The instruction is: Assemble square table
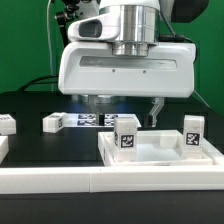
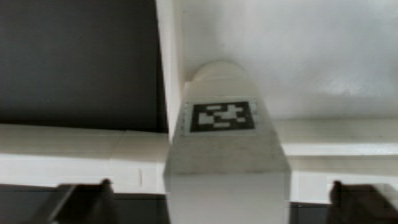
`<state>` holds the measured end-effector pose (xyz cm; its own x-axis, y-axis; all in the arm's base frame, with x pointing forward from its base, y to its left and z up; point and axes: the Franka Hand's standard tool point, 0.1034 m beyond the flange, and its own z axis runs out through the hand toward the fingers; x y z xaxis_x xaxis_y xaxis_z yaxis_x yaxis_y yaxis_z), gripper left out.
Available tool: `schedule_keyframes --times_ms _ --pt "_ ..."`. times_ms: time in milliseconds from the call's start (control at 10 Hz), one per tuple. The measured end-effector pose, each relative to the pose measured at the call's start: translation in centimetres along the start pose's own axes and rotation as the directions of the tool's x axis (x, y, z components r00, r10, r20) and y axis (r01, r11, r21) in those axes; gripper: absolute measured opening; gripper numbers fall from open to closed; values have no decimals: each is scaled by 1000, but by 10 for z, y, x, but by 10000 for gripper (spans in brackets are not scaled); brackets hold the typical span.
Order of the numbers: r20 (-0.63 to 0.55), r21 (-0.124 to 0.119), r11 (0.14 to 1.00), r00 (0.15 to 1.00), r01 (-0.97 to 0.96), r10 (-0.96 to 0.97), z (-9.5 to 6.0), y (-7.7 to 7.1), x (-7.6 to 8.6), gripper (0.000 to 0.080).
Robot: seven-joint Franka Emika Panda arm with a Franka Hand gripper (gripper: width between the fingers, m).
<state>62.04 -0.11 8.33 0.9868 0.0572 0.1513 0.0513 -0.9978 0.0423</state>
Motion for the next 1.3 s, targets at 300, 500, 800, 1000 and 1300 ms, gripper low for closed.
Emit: schedule_keyframes --times_ms 300,500,800,1000,1300 --pt "0 0 999 999 -35 35 0 0 0 284" --pt "0 1 983 983 -183 183 0 0 0 288" --pt "5 10 925 925 -380 380 0 4 -3 288" --pt "11 9 862 862 -506 506 0 4 -7 291" --pt "7 -11 739 739 -673 673 -1 6 -11 307"
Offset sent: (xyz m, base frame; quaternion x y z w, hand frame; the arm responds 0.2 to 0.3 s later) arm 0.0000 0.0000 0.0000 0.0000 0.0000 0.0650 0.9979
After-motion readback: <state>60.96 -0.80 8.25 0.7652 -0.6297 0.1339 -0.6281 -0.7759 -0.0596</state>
